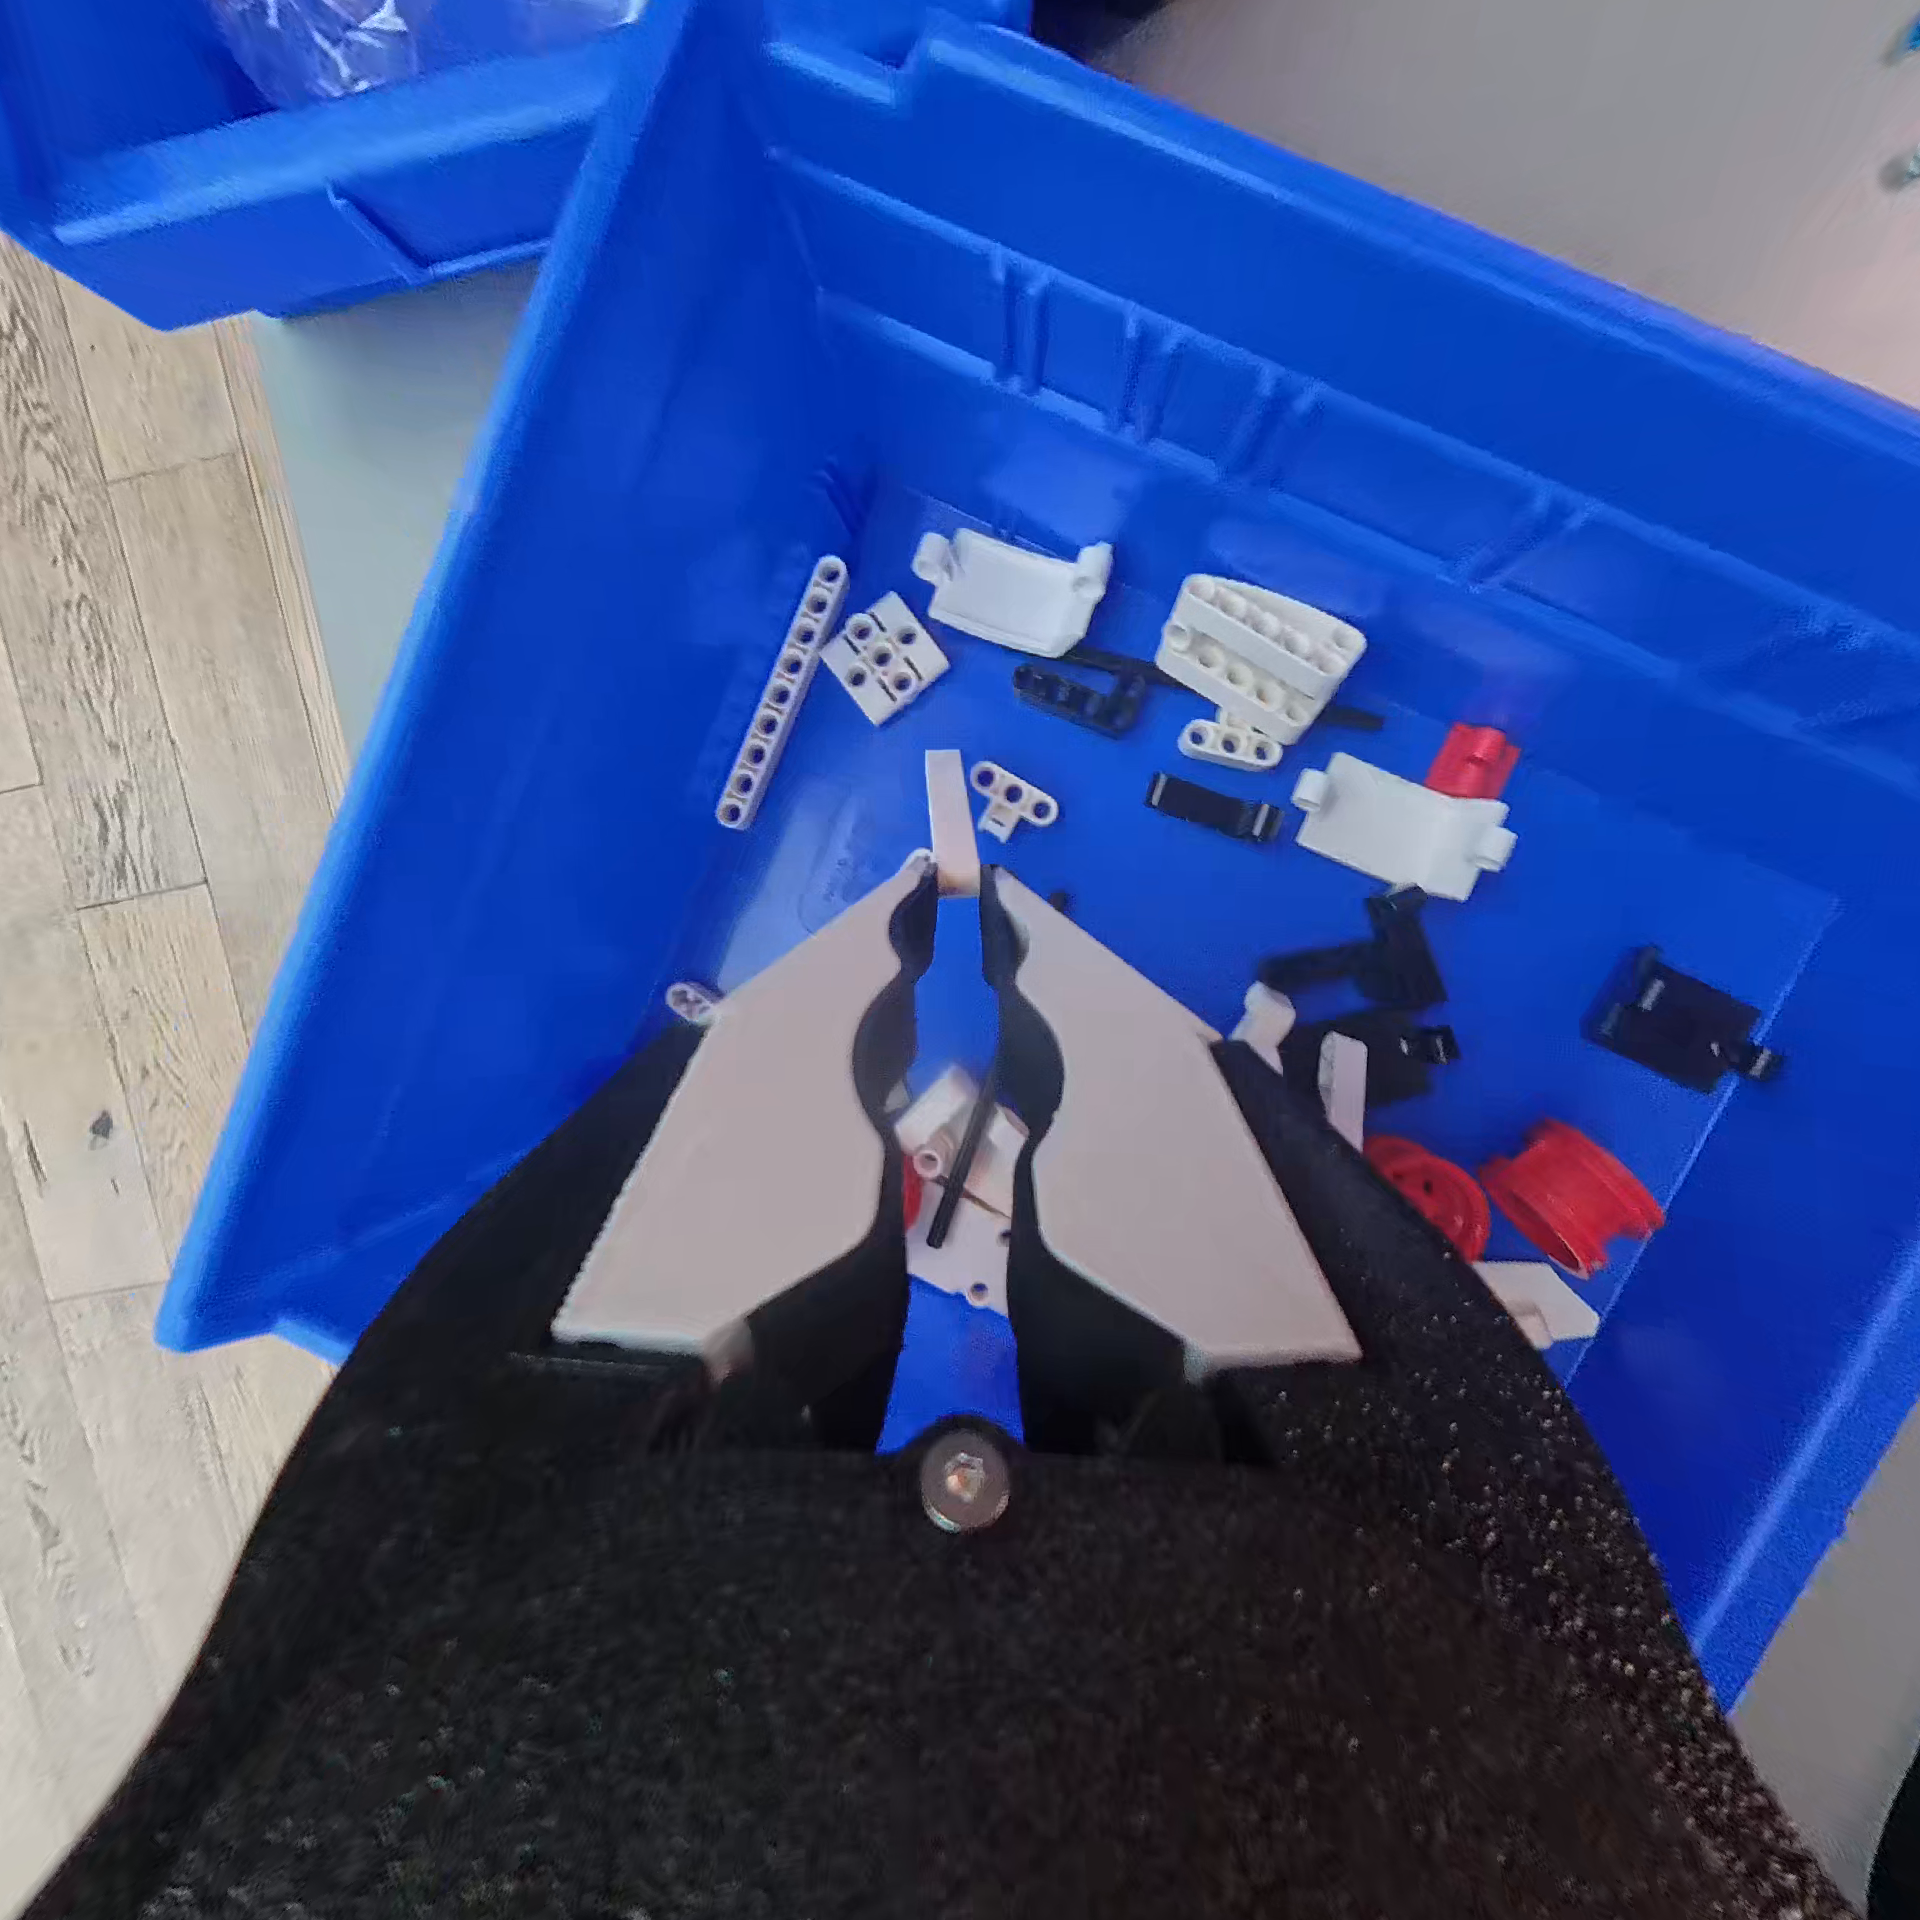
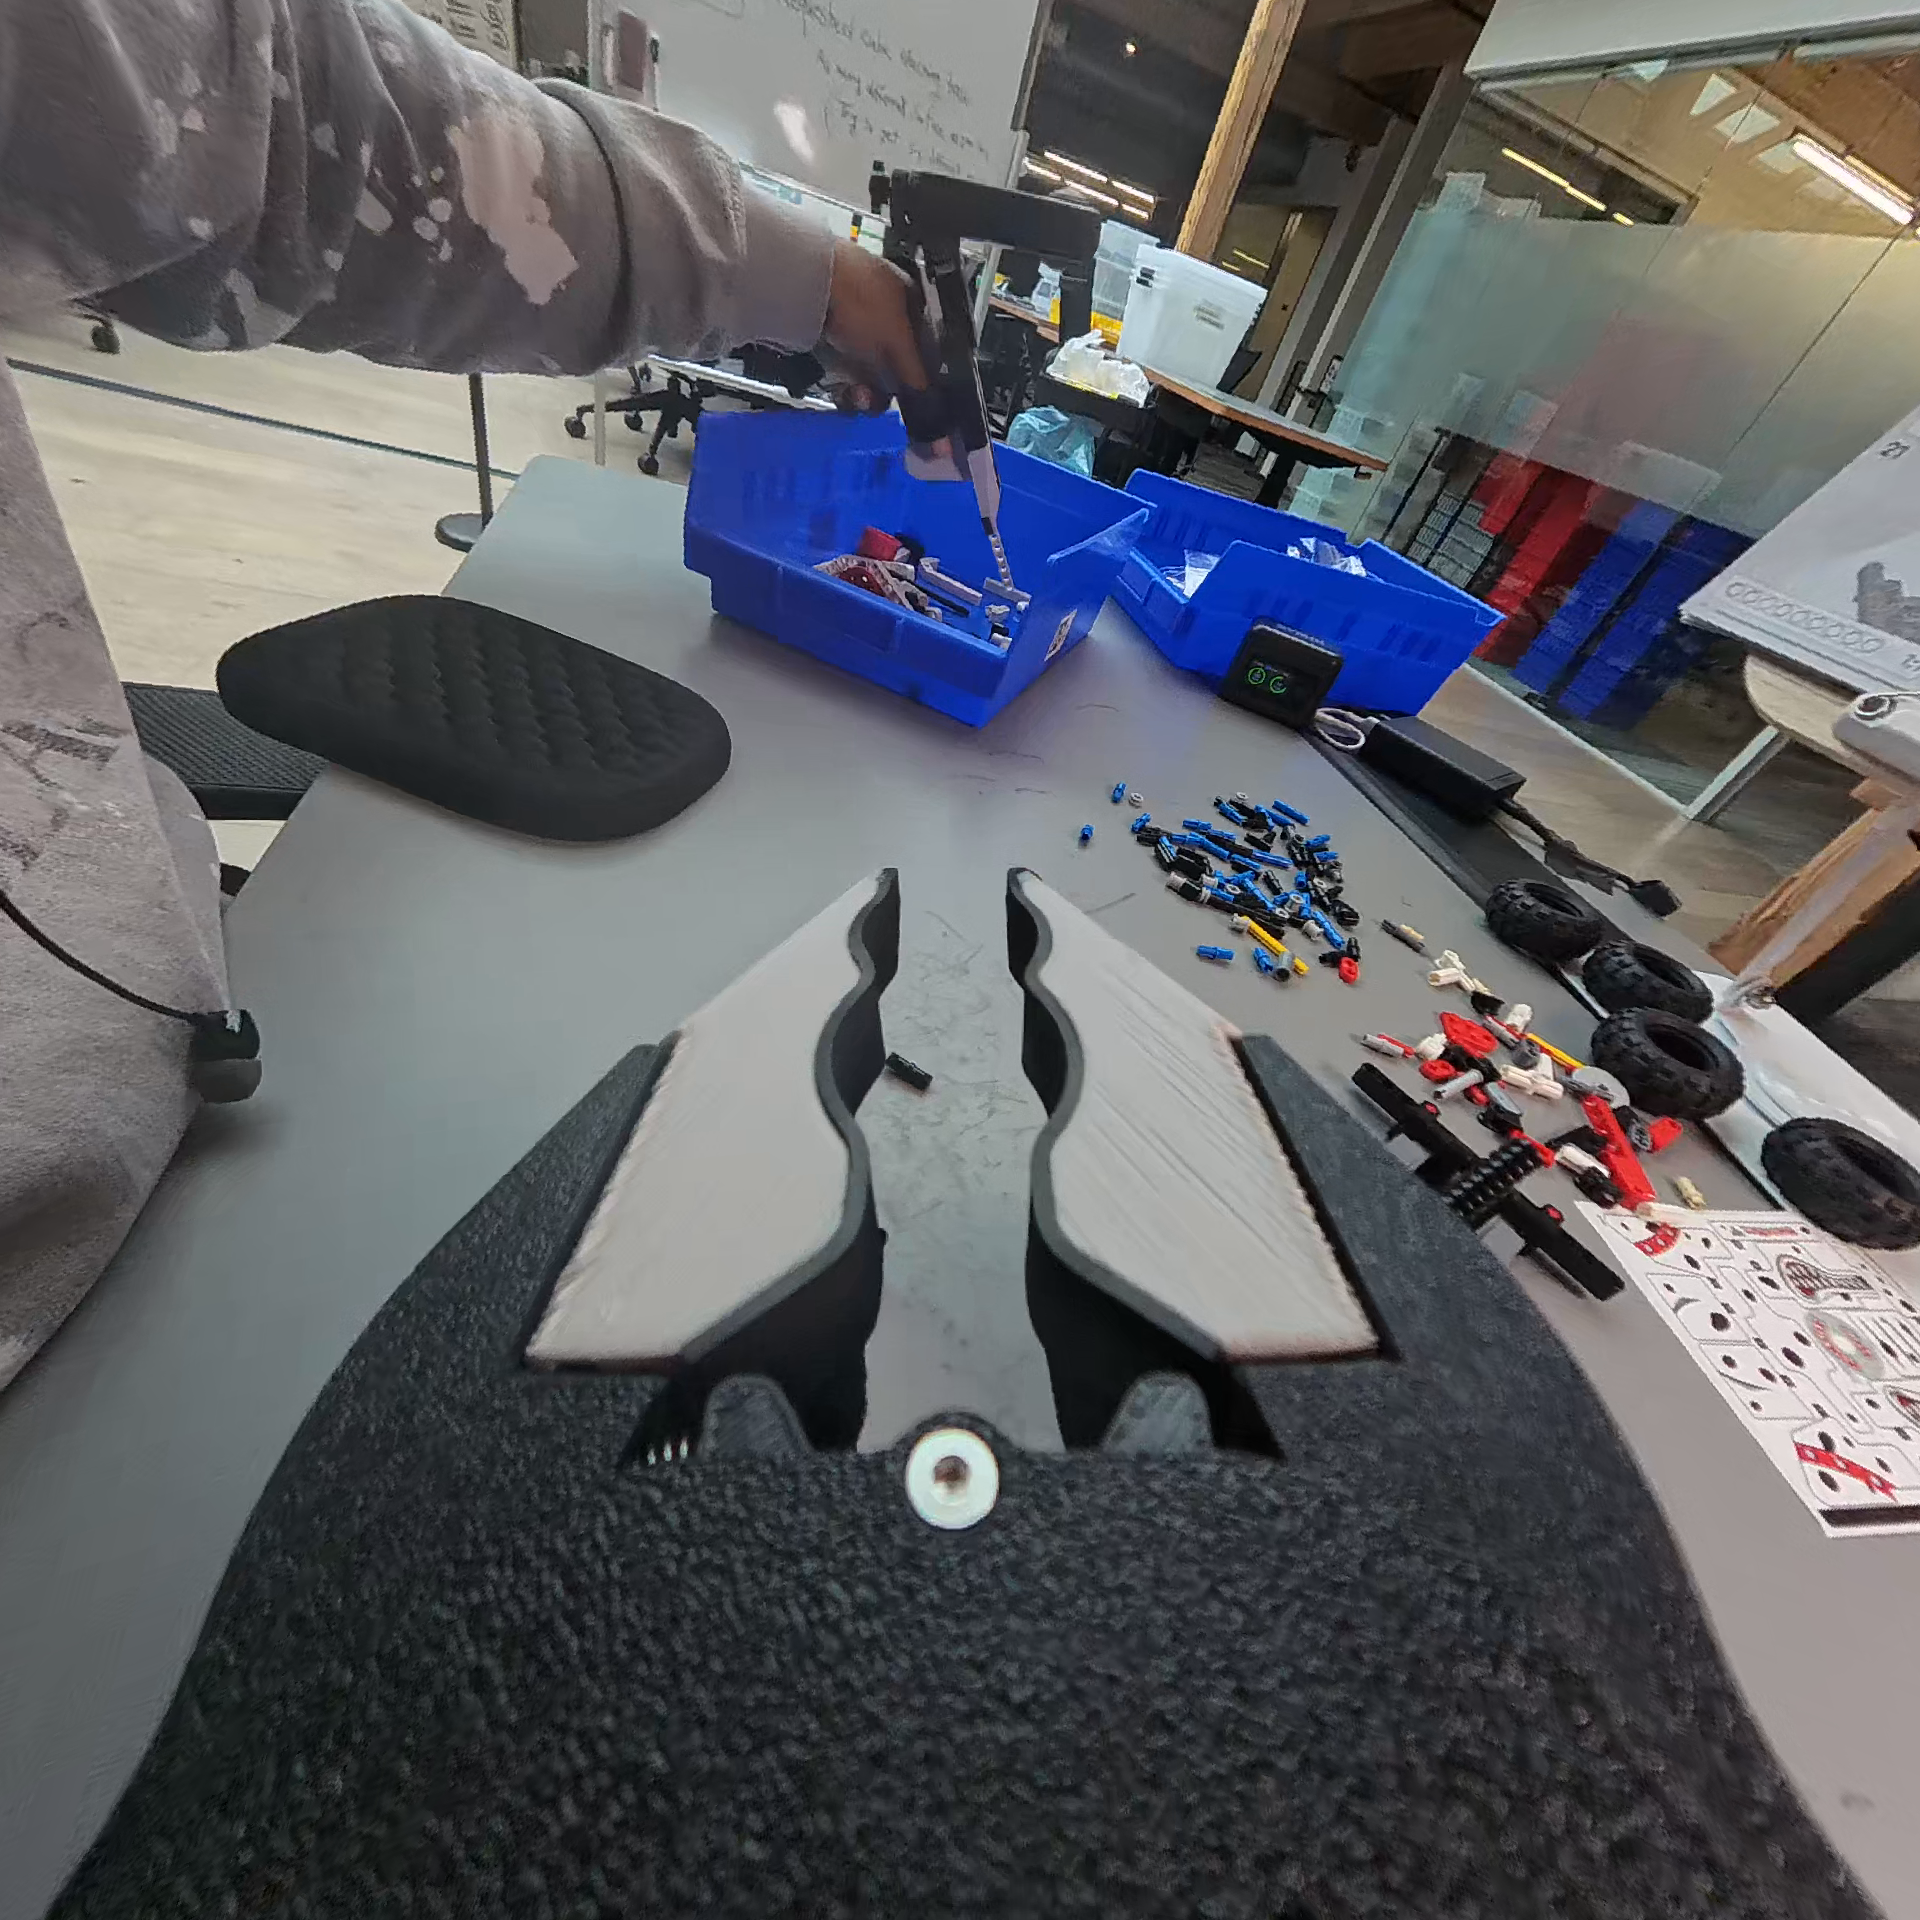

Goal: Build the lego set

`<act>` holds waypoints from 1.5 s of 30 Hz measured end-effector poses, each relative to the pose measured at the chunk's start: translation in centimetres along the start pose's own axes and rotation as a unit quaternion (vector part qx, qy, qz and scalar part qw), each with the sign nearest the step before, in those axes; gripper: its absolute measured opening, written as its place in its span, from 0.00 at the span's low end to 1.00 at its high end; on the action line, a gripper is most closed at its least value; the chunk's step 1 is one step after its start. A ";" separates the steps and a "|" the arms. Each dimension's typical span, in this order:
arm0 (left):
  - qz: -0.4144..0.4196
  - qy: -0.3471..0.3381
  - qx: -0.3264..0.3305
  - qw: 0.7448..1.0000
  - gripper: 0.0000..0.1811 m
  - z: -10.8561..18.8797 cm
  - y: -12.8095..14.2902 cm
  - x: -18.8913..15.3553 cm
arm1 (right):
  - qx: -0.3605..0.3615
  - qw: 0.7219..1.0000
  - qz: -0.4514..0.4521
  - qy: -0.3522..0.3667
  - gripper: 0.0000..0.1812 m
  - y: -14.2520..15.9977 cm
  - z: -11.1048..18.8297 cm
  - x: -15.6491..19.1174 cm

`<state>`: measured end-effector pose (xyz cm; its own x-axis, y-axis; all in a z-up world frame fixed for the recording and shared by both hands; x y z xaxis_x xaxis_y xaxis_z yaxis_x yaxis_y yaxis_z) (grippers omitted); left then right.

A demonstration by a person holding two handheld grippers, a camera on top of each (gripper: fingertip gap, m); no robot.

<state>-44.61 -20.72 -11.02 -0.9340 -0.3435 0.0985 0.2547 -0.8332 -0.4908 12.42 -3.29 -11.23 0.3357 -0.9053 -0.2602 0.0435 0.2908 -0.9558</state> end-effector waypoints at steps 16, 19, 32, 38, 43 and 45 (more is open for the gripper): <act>-0.029 -0.088 0.182 0.979 0.06 -5.8 -0.6 3.2 | 0.021 0.999 -0.021 0.015 0.09 1.0 0.2 -1.0; -0.057 -0.103 0.194 0.974 0.06 -6.3 -0.9 3.1 | 0.024 0.999 -0.018 0.016 0.09 1.1 0.3 -0.9; -0.120 -0.065 0.140 0.981 0.10 -5.5 -4.5 1.9 | 0.035 0.999 -0.021 0.016 0.09 1.5 0.2 -0.8; -0.165 -0.127 0.139 0.968 0.01 -6.9 -4.8 1.6 | 0.041 0.999 -0.021 0.014 0.09 1.7 0.1 -0.7; -0.232 -0.166 0.160 0.945 0.01 -8.2 -4.2 1.1 | 0.043 0.999 -0.024 0.013 0.08 1.8 0.0 -0.7; -0.257 -0.173 0.158 0.938 0.01 -8.5 -4.0 0.9 | 0.046 0.999 -0.023 0.013 0.08 1.9 0.0 -0.6</act>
<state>-48.59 -13.95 -16.35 -0.8300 0.0638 0.5541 -0.0939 -0.9952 -0.0262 12.29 -2.14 -12.92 0.3072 -0.9257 -0.2207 0.1456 0.2749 -0.9504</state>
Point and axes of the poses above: each gripper's, where its closed fingertips meet, z back along the fingers, y out of its underside, x = y × z across the jaws, the point moved 8 cm from there along z, back along the fingers, and after that the axes turned 3 degrees about -y, right-handed, at the moved point
